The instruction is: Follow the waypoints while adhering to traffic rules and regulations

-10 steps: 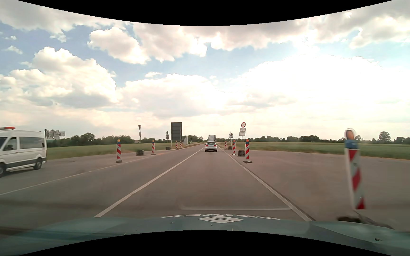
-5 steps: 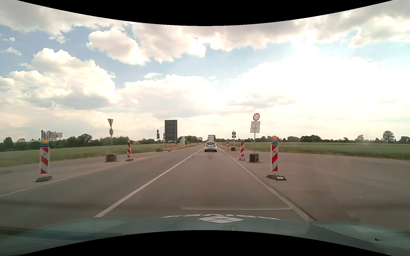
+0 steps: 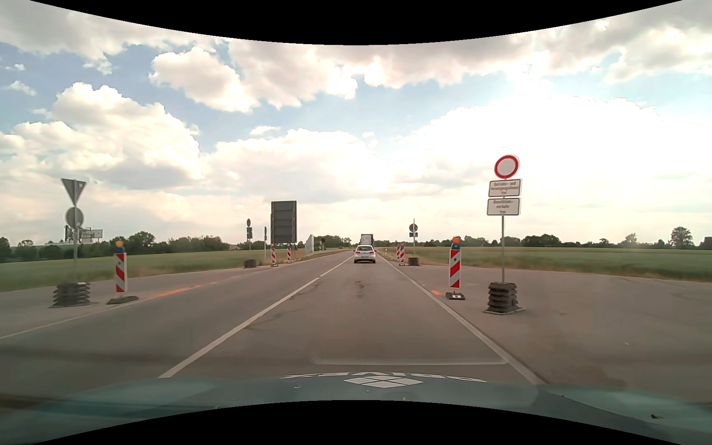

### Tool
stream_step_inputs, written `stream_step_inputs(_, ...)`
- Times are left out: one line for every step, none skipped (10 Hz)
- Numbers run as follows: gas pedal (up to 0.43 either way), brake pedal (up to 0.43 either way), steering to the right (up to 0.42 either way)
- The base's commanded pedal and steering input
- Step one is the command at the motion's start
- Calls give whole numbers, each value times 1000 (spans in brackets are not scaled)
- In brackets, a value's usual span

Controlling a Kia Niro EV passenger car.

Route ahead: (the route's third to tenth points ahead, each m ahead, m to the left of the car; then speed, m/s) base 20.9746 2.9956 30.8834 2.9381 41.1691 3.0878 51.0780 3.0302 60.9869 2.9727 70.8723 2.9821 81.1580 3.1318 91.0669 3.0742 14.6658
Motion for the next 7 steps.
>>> stream_step_inputs(248,0,-1)
stream_step_inputs(240,0,-2)
stream_step_inputs(228,0,-3)
stream_step_inputs(228,0,-3)
stream_step_inputs(228,0,-3)
stream_step_inputs(228,0,-3)
stream_step_inputs(228,0,-3)
